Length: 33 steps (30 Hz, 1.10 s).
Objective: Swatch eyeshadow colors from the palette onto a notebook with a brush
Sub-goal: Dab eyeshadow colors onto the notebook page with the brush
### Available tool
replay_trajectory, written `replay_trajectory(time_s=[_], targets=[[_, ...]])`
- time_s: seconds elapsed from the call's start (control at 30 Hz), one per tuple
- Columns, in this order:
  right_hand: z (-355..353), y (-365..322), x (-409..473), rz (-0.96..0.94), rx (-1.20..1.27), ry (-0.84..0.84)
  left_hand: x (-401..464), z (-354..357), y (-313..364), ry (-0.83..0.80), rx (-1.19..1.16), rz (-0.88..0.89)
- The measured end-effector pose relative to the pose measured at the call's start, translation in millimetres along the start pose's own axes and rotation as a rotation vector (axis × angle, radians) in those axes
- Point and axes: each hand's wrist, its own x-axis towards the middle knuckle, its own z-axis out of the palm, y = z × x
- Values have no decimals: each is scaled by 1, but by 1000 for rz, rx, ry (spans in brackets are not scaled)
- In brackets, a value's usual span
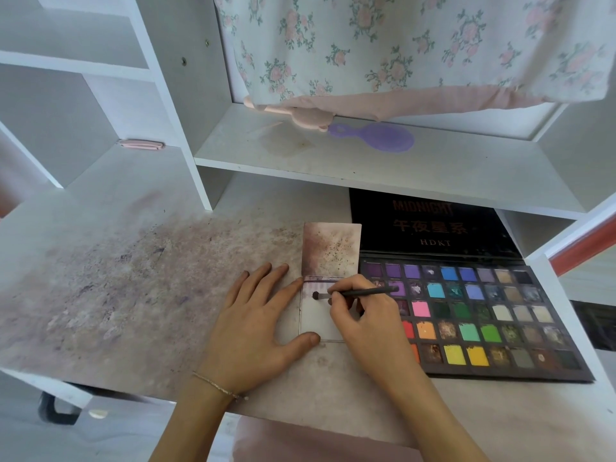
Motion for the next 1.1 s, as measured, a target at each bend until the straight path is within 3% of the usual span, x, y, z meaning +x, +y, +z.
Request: replay_trajectory(time_s=[0.6,0.83,1.1], targets=[[0,2,-1,1,-2,4,1,-2,1,-16,31,-8],[-4,1,-5,-70,206,259,1,-2,0,-12,25,4],[-28,10,-15,-40,226,388,0,-4,0,-5,21,3]])
